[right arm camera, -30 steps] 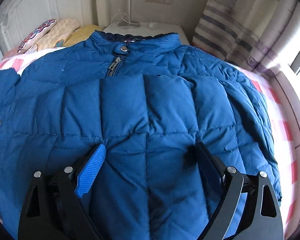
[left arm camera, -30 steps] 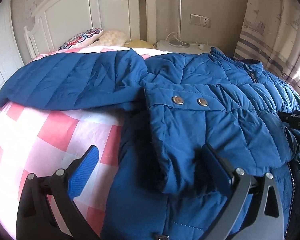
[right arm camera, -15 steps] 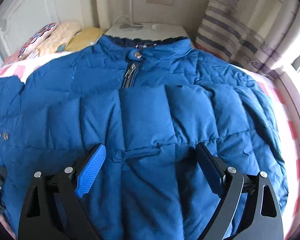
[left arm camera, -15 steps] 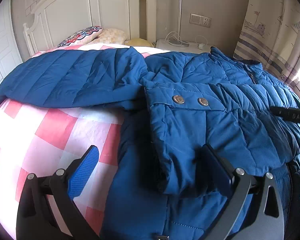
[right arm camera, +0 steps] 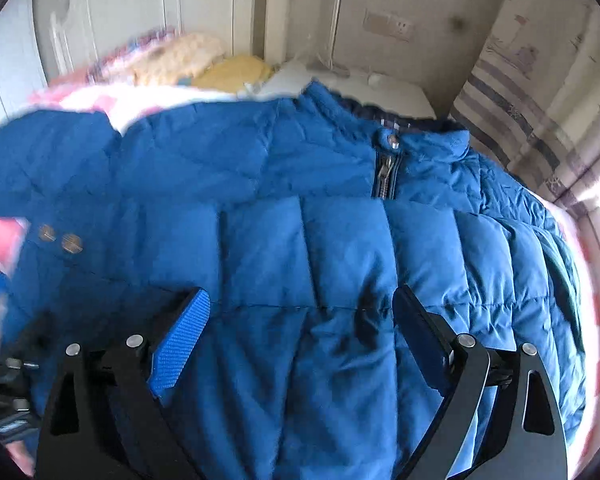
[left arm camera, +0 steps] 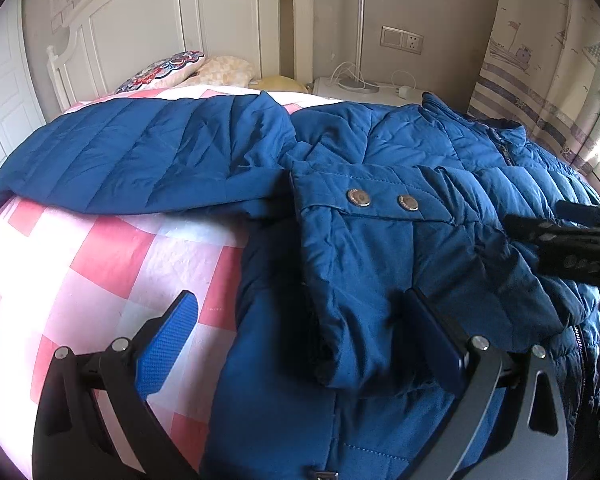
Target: Fold large clothes
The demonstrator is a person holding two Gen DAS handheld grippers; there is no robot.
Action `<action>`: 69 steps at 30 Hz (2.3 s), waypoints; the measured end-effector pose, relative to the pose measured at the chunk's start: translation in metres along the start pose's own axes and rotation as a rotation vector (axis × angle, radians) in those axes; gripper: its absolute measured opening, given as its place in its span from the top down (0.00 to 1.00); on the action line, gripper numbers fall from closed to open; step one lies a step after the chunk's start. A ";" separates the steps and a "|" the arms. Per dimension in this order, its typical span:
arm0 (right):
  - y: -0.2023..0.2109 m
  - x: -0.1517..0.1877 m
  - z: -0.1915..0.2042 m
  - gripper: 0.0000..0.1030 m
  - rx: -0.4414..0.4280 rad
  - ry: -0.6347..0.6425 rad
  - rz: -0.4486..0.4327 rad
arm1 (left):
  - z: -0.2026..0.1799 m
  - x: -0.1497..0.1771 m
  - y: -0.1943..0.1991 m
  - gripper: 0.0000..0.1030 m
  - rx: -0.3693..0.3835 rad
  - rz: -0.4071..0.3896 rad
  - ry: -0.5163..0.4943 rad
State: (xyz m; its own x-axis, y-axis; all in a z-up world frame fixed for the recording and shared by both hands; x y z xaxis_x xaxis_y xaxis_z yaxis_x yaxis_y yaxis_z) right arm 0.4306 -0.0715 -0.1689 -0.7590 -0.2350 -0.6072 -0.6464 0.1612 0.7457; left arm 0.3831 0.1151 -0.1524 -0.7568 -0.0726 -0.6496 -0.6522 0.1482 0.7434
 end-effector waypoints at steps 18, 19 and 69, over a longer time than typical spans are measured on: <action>0.028 0.059 0.017 0.05 0.004 0.165 -0.091 | 0.119 -0.029 0.059 0.02 0.120 -0.183 0.329; 0.025 0.062 0.014 0.05 -0.032 0.126 -0.079 | 0.145 -0.032 0.062 0.03 0.121 -0.200 0.398; 0.016 0.118 -0.150 0.04 0.078 -0.336 0.047 | -0.166 0.007 0.050 0.02 0.002 -0.211 -0.577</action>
State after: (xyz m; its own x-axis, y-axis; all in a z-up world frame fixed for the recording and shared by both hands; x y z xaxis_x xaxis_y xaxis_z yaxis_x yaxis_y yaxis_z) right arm 0.3425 -0.2401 -0.1880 -0.7631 0.1009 -0.6384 -0.6039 0.2407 0.7599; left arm 0.3384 -0.0414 -0.0936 -0.4656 0.4450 -0.7650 -0.7852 0.1910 0.5890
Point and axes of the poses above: each gripper's, at about its wrist camera, not at the fingertips, and y roughly against the way its jaws point, z to its left, x to its underside, the point moved 6 cm from there along -y, roughly the way its jaws point, and after that the axes turned 12 degrees about x, right-handed, at the moved point
